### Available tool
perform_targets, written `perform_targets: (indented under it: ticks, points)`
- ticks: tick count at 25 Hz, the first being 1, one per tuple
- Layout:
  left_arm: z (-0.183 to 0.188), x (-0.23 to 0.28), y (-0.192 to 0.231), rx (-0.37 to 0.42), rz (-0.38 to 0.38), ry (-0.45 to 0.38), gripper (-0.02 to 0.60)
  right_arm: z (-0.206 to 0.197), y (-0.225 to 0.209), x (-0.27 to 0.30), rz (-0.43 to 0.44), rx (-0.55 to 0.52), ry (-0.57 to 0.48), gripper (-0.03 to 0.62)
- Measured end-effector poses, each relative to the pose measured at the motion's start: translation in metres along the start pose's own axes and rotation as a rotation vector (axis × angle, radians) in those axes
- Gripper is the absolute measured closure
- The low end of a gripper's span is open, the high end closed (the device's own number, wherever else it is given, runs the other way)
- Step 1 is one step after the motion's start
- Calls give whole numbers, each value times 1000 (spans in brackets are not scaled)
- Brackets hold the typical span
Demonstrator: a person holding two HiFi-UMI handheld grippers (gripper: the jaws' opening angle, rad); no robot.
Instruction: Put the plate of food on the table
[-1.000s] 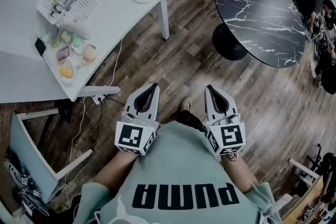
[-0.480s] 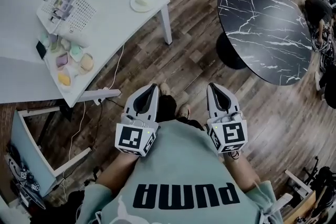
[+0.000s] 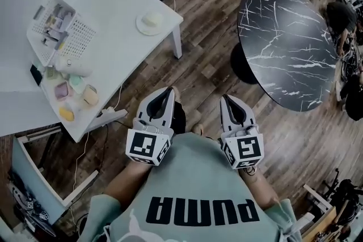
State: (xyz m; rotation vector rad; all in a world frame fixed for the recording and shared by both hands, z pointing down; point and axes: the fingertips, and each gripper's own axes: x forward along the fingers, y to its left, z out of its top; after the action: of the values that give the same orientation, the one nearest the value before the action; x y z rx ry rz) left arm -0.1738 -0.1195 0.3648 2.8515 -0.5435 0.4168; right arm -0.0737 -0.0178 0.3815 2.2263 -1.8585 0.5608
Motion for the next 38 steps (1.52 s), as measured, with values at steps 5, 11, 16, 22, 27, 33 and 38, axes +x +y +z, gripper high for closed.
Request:
perform_targets:
  ticks: [5, 11, 16, 22, 27, 33, 38]
  points:
    - [10, 37, 47, -22, 5, 25, 575, 21, -9, 55, -2, 2, 23, 586]
    - [17, 71, 102, -80, 8, 54, 575, 44, -13, 115, 2, 0, 55, 587]
    - [27, 93, 159, -137, 25, 62, 575, 74, -10, 164, -5, -5, 57, 586]
    - [29, 112, 206, -182, 37, 66, 575, 98, -7, 211, 1, -18, 70, 586]
    - [13, 115, 231, -274, 73, 100, 575, 98, -4, 239, 50, -6, 120, 586]
    - [-9, 122, 260, -384, 138, 143, 575, 95, -9, 280, 129, 28, 173, 586]
    - [-24, 136, 277, -493, 195, 182, 577, 82, -21, 316, 214, 32, 238, 586]
